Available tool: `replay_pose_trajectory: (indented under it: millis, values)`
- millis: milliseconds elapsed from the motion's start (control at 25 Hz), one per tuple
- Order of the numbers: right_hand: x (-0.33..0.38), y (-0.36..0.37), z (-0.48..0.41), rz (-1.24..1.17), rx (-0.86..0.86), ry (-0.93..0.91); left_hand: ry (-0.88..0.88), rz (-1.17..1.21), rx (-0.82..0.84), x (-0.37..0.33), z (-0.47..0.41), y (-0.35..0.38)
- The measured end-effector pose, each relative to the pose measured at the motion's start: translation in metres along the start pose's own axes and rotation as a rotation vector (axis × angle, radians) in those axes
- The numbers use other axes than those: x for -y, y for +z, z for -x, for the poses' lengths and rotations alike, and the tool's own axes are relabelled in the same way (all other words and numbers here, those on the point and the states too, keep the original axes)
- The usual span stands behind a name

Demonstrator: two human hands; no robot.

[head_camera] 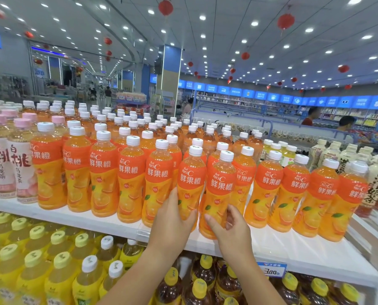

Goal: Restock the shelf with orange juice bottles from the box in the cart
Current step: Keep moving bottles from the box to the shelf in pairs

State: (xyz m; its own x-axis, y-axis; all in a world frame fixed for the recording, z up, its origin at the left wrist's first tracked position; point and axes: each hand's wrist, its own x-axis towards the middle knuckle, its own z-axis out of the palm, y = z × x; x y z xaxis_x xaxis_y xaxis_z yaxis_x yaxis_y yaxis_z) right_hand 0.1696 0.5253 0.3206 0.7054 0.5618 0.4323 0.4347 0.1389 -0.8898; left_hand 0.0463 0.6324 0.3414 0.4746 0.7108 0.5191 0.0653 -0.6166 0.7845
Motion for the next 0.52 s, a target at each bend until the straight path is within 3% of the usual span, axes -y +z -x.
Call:
replay_pose_trajectory:
  millis: [520]
  values:
    - [-0.004,-0.004,-0.004,-0.045,0.070,0.044,0.032,0.009,0.005,0.013,0.000,-0.003]
